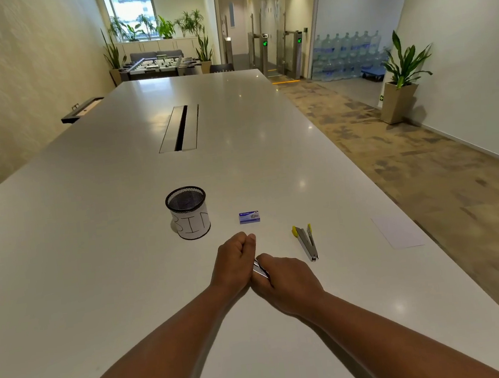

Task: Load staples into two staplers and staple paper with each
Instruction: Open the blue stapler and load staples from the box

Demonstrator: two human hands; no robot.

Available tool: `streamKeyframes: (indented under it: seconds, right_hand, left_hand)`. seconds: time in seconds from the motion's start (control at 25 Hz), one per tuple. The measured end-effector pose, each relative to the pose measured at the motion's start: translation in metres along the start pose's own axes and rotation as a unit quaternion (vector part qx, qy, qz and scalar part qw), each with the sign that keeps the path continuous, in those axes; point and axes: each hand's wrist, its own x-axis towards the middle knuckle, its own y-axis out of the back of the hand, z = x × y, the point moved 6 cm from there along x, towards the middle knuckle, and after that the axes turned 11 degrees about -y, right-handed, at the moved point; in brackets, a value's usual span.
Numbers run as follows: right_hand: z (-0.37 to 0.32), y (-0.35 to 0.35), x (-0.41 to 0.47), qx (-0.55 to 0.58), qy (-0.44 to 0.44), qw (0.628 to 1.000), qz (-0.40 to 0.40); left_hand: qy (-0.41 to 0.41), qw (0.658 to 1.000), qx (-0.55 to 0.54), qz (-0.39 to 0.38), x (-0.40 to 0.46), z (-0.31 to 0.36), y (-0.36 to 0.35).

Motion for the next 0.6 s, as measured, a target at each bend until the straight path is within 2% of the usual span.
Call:
streamKeyframes:
  seconds: [0.16, 0.4, 0.6]
  right_hand:
    - [-0.001, 0.0, -0.001, 0.001, 0.006, 1.0, 0.005]
    - [0.004, 0.0, 0.002, 0.015, -0.011, 1.0, 0.024]
    - [0.005, 0.009, -0.001, 0.043, -0.047, 0.997, 0.053]
  left_hand:
    - [0.001, 1.0, -0.004, 0.003, 0.0, 0.004, 0.0]
    - [0.06, 0.983, -0.173, 0.031, -0.003, 0.0, -0.001]
    - [0.087, 0.971, -0.213, 0.057, -0.004, -0.003, 0.001]
